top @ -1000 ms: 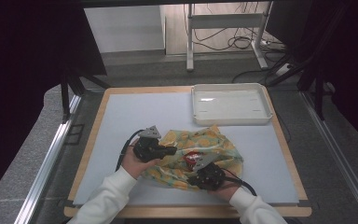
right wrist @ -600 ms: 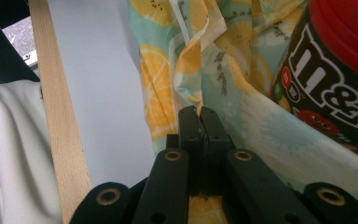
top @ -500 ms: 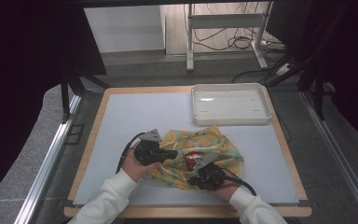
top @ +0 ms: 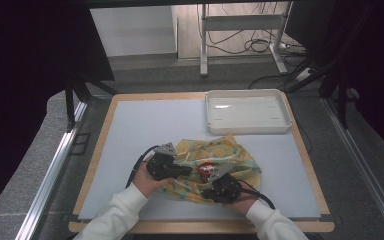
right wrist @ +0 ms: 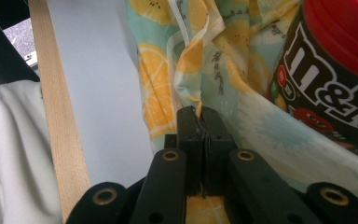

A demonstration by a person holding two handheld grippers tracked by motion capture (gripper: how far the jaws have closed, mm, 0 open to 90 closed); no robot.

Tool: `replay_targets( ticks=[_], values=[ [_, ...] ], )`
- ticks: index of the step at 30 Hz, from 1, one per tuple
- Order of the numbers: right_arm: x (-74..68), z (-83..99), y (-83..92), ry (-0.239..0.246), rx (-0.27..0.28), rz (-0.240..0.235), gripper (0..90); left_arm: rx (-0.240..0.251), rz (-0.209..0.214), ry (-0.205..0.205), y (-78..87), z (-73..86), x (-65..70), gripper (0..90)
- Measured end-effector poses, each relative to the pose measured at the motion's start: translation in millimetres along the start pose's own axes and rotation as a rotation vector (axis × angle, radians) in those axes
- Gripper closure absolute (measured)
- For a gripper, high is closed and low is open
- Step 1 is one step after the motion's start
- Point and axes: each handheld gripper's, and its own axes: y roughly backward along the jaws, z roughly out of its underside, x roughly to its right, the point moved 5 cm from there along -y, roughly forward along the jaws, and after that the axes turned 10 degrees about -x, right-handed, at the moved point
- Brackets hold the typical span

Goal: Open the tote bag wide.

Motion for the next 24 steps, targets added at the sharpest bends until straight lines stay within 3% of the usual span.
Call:
replay_targets(
  ticks=[14,24],
  values=[
    [0.2,-0.1,-0.1,-0.005,-0.002,-0.004,87.0,-0.016,-0.058,0.026,-11.4,-5.1,-15.5,90.0],
    [0.1,-0.1,-0.1,-0.005,-0.003,-0.004,87.0,-0.02,-0.101,0.074,-23.2,-14.7,-35.2,90.0]
  ],
)
